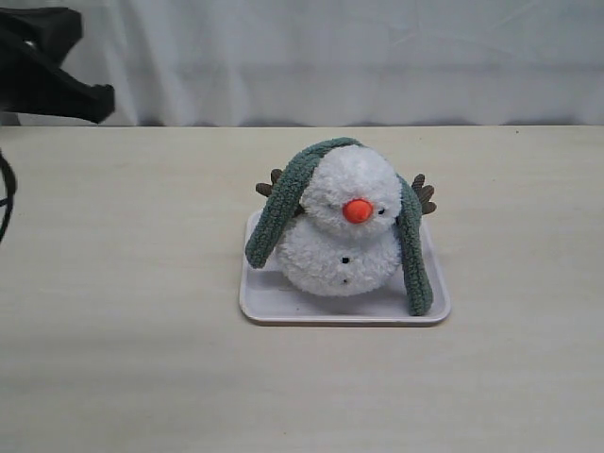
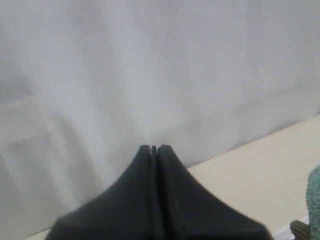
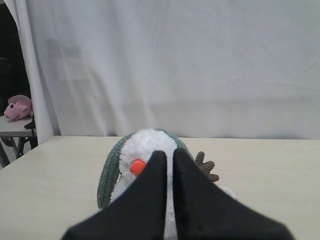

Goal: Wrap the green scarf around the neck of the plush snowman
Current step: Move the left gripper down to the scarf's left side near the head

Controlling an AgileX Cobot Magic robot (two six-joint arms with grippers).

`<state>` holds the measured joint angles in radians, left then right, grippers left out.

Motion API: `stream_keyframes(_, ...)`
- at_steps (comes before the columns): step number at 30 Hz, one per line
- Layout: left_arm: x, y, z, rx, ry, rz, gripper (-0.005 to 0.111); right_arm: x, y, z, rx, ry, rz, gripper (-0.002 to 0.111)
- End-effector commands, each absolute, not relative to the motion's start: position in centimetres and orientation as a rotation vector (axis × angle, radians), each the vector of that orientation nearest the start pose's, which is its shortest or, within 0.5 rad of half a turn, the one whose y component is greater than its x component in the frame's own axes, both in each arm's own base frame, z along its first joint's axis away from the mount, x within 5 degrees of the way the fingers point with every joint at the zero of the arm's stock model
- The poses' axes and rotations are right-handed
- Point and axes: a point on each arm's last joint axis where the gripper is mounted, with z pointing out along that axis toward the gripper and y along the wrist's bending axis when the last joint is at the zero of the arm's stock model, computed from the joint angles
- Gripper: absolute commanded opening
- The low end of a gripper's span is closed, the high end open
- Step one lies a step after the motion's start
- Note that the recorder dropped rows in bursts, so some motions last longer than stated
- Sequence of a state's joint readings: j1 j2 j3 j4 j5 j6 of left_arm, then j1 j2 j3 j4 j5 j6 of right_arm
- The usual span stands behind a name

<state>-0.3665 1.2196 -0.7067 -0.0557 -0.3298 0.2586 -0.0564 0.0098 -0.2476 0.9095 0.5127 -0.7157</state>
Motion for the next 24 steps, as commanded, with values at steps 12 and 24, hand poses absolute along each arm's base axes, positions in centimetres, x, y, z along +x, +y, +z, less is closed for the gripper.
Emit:
stream_keyframes(12,33.7,-16.2,27.6,0.803,2.110,-0.085,0.000,3.4,3.4,26.2,-0.185,1.590,0.361,0.004)
stream_keyframes(24,36.1,-20.2,24.7,1.009,2.245,-0.403,0.000,3.4,3.4,26.2,-0.185,1.590,0.361,0.004)
